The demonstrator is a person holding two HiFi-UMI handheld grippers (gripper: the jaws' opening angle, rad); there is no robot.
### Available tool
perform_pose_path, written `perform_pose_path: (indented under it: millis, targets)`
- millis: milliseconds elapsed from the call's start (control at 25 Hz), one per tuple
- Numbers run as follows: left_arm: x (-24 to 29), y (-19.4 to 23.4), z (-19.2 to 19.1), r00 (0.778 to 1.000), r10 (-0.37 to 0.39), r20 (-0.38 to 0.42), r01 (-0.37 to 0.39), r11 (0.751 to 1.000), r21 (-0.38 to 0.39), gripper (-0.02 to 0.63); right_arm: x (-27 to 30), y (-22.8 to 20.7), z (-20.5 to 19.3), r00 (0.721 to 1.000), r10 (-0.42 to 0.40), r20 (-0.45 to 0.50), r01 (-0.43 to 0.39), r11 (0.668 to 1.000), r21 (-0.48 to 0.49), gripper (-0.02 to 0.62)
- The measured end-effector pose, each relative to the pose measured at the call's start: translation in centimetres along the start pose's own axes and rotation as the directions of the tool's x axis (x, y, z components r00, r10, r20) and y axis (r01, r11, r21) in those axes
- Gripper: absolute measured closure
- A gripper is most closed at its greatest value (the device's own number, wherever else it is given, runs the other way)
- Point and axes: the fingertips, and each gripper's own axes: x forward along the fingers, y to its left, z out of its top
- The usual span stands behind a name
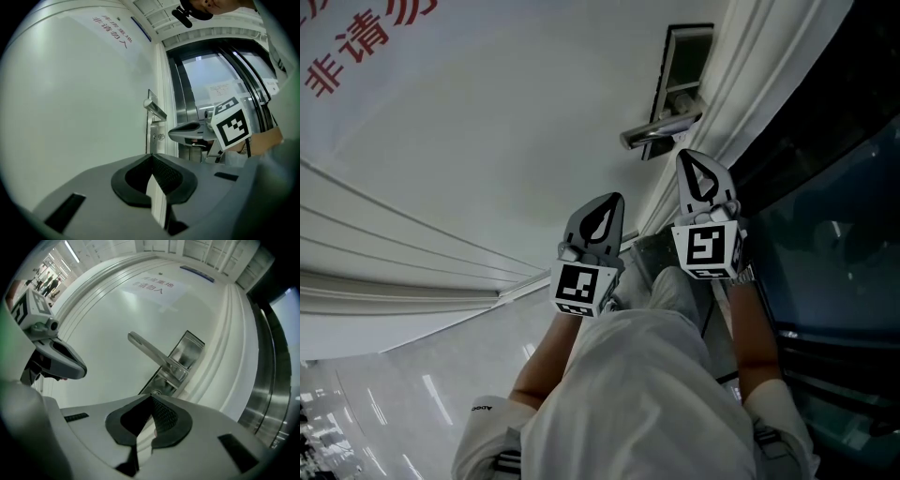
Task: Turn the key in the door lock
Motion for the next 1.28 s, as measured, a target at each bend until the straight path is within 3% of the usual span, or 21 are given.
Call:
perform_pose_path:
  millis: [120, 280, 480, 600, 720, 880, 1280]
  targets:
    - [0.0, 0.1, 0.0, 1.000, -0.010, -0.001, 0.010, 1.000, 0.016, 0.597, 0.5, -0.6, 0.0, 0.999, -0.039, -0.022, 0.037, 0.997, -0.073, 0.606]
    - [0.1, 0.0, -0.5, 1.000, -0.019, -0.011, 0.019, 1.000, 0.017, 0.598, 1.1, -0.3, 0.0, 0.999, -0.019, -0.044, 0.013, 0.990, -0.138, 0.606]
    - [0.2, -0.3, -0.6, 1.000, -0.024, -0.009, 0.024, 1.000, 0.017, 0.598, 1.2, -1.5, 0.0, 0.998, -0.061, -0.026, 0.056, 0.985, -0.165, 0.606]
    - [0.3, 0.1, -0.7, 1.000, -0.009, -0.012, 0.010, 1.000, 0.016, 0.597, 1.4, -1.4, -0.3, 0.999, -0.035, -0.035, 0.028, 0.982, -0.188, 0.606]
    - [0.6, 0.2, -0.1, 1.000, -0.002, 0.002, 0.002, 1.000, 0.021, 0.598, 1.8, -1.0, -0.6, 0.999, 0.009, -0.051, -0.020, 0.975, -0.220, 0.575]
    - [0.6, 0.7, 0.4, 1.000, 0.024, 0.008, -0.024, 0.999, 0.028, 0.598, 2.4, -0.7, -1.0, 0.998, 0.016, -0.064, -0.033, 0.961, -0.275, 0.486]
    - [-0.3, 1.8, -0.4, 0.998, 0.067, -0.019, -0.067, 0.998, 0.017, 0.598, 3.6, 0.2, -1.4, 0.998, -0.008, -0.065, -0.020, 0.907, -0.420, 0.476]
